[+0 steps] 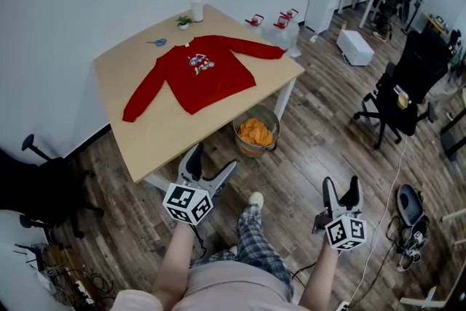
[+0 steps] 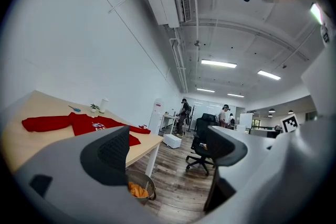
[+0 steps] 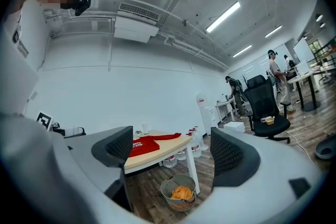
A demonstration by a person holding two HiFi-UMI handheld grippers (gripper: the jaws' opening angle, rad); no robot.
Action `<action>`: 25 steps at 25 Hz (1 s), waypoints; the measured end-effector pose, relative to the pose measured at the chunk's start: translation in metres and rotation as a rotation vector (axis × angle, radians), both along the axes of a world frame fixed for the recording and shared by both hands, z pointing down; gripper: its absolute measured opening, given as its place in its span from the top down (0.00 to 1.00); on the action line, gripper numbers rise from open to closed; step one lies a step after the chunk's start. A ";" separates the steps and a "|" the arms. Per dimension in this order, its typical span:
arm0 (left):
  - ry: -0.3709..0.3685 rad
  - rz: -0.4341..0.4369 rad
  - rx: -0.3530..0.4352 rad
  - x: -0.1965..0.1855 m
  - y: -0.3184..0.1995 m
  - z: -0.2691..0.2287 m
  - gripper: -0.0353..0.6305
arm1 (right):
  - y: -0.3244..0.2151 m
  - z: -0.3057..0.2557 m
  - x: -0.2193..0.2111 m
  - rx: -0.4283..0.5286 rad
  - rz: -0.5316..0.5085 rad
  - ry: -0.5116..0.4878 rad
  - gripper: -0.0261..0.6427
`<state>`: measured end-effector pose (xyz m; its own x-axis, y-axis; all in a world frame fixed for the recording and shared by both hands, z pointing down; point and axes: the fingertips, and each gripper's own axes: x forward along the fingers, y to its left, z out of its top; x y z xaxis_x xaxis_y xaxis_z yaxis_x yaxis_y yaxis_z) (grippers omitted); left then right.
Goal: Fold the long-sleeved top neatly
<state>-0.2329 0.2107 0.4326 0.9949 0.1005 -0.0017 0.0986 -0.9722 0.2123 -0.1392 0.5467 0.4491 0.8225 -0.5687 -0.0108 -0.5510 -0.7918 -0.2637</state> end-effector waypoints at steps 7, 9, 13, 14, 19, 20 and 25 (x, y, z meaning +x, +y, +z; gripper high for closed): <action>0.007 -0.040 0.008 0.045 -0.028 0.002 0.29 | -0.036 0.000 0.059 0.024 -0.045 0.004 0.30; 0.001 -0.066 0.006 0.064 -0.043 0.007 0.29 | -0.052 0.003 0.085 0.027 -0.065 0.001 0.30; 0.000 -0.130 0.020 0.109 -0.083 0.013 0.29 | -0.098 0.009 0.152 0.035 -0.124 0.002 0.30; 0.007 -0.145 0.026 0.121 -0.094 0.011 0.29 | -0.111 0.009 0.173 0.043 -0.137 0.000 0.30; 0.026 -0.258 0.030 0.185 -0.153 -0.009 0.29 | -0.192 -0.007 0.266 0.037 -0.258 0.000 0.31; 0.024 -0.278 0.028 0.196 -0.164 -0.010 0.29 | -0.208 -0.009 0.283 0.031 -0.280 -0.002 0.31; 0.009 -0.382 0.017 0.232 -0.216 -0.016 0.29 | -0.282 -0.022 0.351 0.008 -0.388 -0.008 0.31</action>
<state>-0.0009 -0.0055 0.4165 0.9606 -0.2776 -0.0117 -0.2700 -0.9426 0.1962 0.2117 0.2642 0.4268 0.5461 -0.8376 -0.0107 -0.8070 -0.5227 -0.2750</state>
